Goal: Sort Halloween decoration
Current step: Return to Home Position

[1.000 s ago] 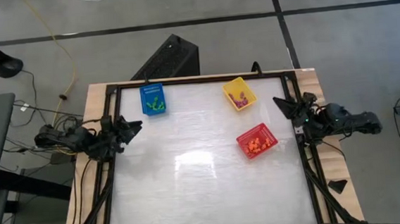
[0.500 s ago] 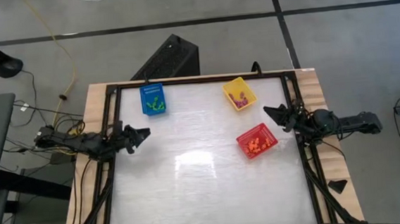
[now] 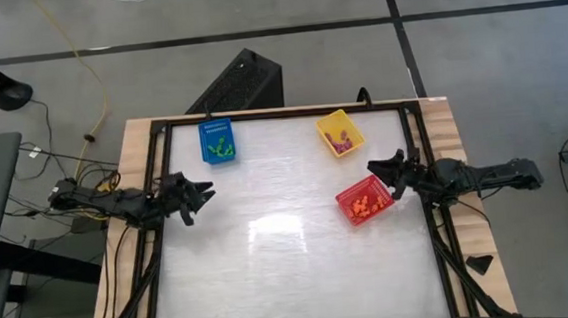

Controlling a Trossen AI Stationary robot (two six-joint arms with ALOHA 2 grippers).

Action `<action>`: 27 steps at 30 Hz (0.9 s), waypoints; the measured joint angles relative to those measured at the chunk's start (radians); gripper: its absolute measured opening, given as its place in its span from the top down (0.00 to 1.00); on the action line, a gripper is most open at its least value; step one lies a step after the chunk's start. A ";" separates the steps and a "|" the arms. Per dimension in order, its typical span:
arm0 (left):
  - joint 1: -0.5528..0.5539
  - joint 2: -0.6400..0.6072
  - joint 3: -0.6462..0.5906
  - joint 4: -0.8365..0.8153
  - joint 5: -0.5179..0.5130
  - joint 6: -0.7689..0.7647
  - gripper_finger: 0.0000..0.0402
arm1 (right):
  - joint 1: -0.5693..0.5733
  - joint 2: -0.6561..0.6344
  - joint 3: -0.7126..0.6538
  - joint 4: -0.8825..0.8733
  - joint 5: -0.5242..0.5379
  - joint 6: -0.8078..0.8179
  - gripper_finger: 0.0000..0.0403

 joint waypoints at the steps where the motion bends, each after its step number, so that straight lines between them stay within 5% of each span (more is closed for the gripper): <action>1: 0.000 0.000 0.000 -0.001 -0.001 0.070 0.58 | 0.000 -0.001 0.000 0.000 -0.001 -0.040 0.67; 9: 0.000 0.000 0.001 -0.005 -0.031 0.510 0.58 | 0.000 0.014 0.002 -0.021 -0.005 -0.197 0.67; 17: 0.000 0.000 0.002 -0.007 -0.071 0.508 0.58 | -0.001 0.093 0.003 -0.023 -0.018 -0.426 0.67; 27: 0.000 0.000 0.002 -0.007 -0.070 0.499 0.58 | 0.000 0.180 0.003 -0.024 -0.019 -0.437 0.67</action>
